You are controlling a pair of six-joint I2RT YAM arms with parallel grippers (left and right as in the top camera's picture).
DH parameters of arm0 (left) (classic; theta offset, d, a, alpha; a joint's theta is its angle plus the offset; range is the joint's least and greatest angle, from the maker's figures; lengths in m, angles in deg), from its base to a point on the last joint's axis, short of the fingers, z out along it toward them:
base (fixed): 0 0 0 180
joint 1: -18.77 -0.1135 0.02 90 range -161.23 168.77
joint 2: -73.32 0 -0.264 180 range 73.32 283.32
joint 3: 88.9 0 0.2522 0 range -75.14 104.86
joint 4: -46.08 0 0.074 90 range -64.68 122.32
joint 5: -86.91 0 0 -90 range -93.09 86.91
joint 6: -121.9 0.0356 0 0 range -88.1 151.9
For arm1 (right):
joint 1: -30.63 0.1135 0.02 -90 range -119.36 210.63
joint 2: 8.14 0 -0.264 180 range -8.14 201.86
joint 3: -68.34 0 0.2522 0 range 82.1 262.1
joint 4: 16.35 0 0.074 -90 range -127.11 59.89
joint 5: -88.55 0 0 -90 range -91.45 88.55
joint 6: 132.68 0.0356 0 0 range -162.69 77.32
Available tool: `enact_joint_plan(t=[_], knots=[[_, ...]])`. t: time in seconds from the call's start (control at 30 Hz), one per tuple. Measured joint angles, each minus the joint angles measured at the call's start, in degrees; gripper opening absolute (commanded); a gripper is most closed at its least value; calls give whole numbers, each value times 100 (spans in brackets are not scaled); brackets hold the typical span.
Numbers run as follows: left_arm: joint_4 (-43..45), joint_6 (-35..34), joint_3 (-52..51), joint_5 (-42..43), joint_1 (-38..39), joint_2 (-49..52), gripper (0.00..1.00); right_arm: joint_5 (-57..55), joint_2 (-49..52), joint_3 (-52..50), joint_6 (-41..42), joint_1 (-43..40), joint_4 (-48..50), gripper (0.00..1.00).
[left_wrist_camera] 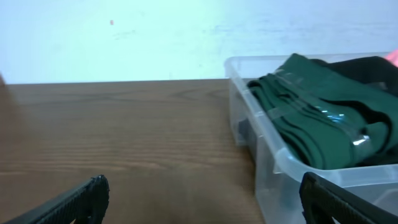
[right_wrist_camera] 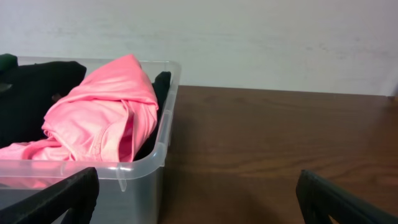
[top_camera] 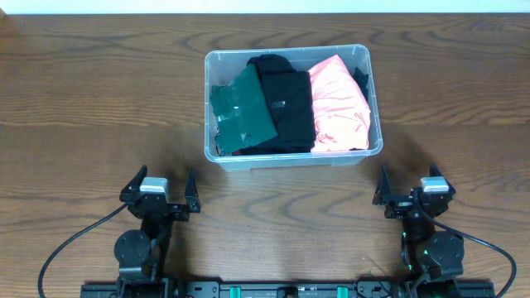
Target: Pack container
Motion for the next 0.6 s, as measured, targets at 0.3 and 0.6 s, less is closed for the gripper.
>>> enact_joint_plan(t=[0.3,0.6], knots=[[9,4,0,-2,68,0,98,0,0,0,0,0,0,99],[229,284,-87,-4,68,0,98,0,0,0,0,0,0,99]])
